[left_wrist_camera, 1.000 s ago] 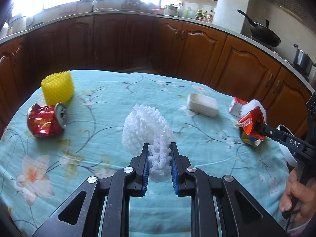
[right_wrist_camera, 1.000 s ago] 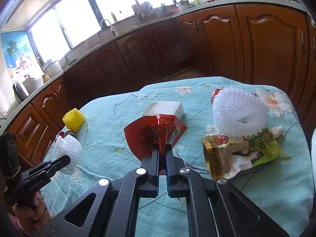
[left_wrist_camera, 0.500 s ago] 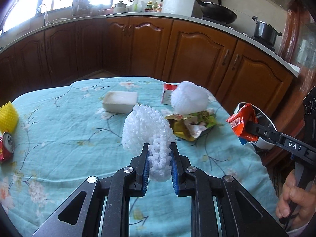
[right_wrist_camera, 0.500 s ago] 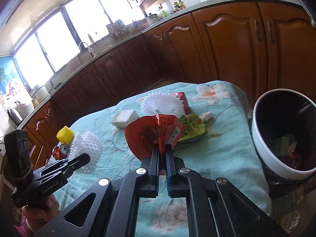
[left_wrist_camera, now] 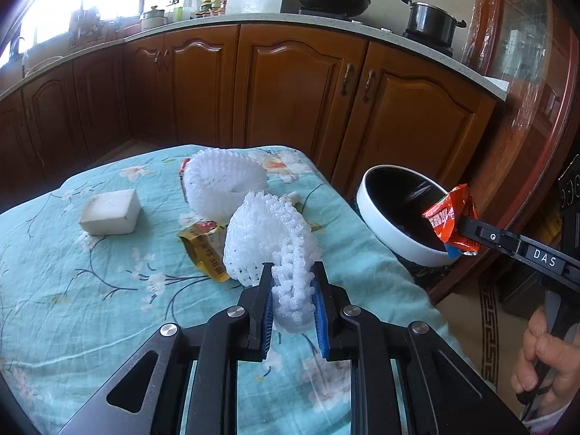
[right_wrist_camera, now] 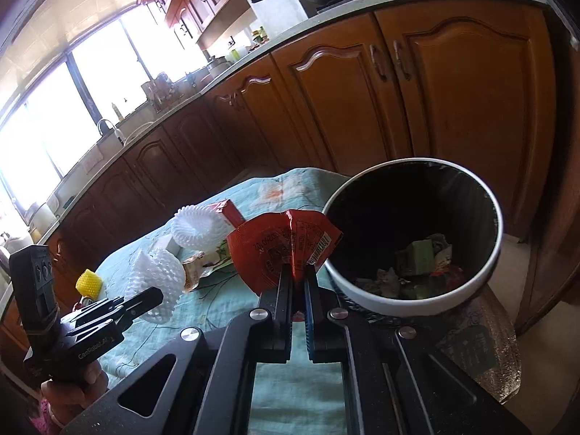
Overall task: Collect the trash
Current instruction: 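Carry the foam net and red bag over the bin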
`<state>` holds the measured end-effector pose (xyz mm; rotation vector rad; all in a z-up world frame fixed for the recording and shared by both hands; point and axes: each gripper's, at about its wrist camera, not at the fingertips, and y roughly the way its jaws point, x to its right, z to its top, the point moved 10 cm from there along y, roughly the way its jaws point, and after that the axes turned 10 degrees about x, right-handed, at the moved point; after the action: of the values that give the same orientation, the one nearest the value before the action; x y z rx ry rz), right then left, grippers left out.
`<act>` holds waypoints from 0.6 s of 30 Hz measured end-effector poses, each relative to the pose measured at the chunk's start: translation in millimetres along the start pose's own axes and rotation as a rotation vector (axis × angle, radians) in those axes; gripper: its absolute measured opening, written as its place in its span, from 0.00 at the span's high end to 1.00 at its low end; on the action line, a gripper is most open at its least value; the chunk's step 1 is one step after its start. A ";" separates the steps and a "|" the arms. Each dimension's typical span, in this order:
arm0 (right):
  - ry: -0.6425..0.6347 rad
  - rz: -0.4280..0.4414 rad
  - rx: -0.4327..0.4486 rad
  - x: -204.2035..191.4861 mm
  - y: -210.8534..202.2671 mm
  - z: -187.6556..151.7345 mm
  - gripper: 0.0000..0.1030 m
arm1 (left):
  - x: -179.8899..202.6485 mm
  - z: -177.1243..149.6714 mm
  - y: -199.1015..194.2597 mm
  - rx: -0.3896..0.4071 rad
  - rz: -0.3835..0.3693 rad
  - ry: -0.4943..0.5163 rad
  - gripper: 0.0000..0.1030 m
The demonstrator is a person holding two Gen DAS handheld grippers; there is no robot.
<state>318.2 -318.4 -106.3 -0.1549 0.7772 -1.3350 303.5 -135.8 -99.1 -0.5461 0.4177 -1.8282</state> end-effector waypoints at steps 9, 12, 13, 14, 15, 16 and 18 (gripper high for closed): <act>0.040 -0.063 0.028 40.6 -8.5 11.1 0.95 | 32.8 8.7 25.5 -0.019 -0.054 0.042 0.83; 0.050 -0.077 0.030 50.0 -8.3 12.6 0.95 | 43.1 13.6 33.6 -0.020 -0.073 0.057 0.83; 0.052 -0.082 0.030 53.2 -7.6 13.3 0.95 | 45.6 15.2 36.8 -0.021 -0.079 0.061 0.83; 0.053 -0.087 0.029 56.1 -6.8 14.2 0.95 | 49.6 17.1 39.8 -0.022 -0.087 0.067 0.83; 0.054 -0.092 0.028 59.0 -5.5 15.0 0.95 | 54.2 19.0 43.3 -0.023 -0.096 0.074 0.83; 0.056 -0.096 0.028 62.6 -4.0 16.1 0.95 | 59.3 21.2 46.6 -0.024 -0.105 0.082 0.83; 0.056 -0.106 0.026 69.4 -2.6 18.3 0.95 | 67.7 25.0 53.8 -0.024 -0.118 0.095 0.83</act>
<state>328.7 -388.1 -120.2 -0.1402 0.8074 -1.4547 341.8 -217.3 -96.2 -0.5105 0.4808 -1.9699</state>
